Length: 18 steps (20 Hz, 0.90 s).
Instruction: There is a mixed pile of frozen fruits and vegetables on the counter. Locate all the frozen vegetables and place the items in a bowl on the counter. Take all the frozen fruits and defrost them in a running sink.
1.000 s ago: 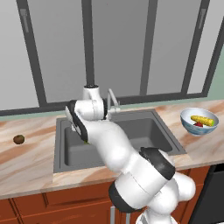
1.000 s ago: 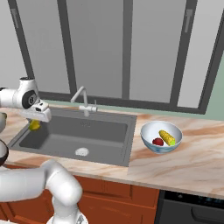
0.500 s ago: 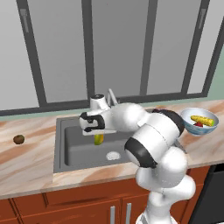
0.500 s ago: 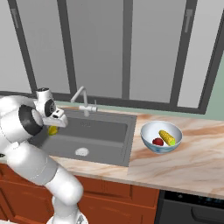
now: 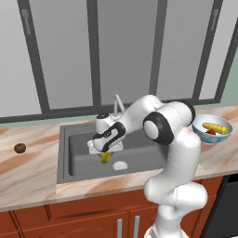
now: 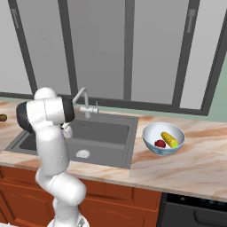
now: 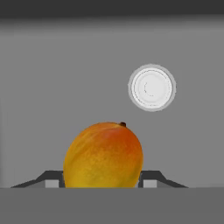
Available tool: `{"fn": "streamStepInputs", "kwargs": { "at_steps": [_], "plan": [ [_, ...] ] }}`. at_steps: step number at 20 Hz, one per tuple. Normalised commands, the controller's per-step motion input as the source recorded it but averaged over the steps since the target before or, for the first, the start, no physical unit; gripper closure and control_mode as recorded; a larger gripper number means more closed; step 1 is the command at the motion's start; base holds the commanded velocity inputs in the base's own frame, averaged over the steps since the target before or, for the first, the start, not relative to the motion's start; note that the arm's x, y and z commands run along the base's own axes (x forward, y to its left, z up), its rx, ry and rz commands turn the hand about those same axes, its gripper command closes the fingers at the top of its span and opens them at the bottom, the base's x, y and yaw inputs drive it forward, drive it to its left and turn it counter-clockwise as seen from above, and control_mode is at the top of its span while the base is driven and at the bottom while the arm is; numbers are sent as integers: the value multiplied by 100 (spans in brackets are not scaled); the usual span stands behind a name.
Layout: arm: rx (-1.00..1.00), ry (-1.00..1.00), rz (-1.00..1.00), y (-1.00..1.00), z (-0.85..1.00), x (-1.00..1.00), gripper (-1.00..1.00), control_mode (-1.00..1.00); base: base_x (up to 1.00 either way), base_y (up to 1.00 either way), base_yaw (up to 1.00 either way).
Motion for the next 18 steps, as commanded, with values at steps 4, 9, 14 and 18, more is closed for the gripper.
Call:
{"fn": "streamStepInputs", "kwargs": {
  "at_steps": [4, 9, 14, 18],
  "plan": [
    [2, 6, 0, -2, -97, 49, 100, -100, 0, 0, 0],
    [0, 3, 0, 0, -66, 54, 100, -100, 0, 0, 0],
    [0, 2, 0, 11, -27, 25, 100, -100, 0, 0, 0],
    [0, 0, 0, 8, -21, 14, -100, -100, 0, 0, 0]
  ]
}}
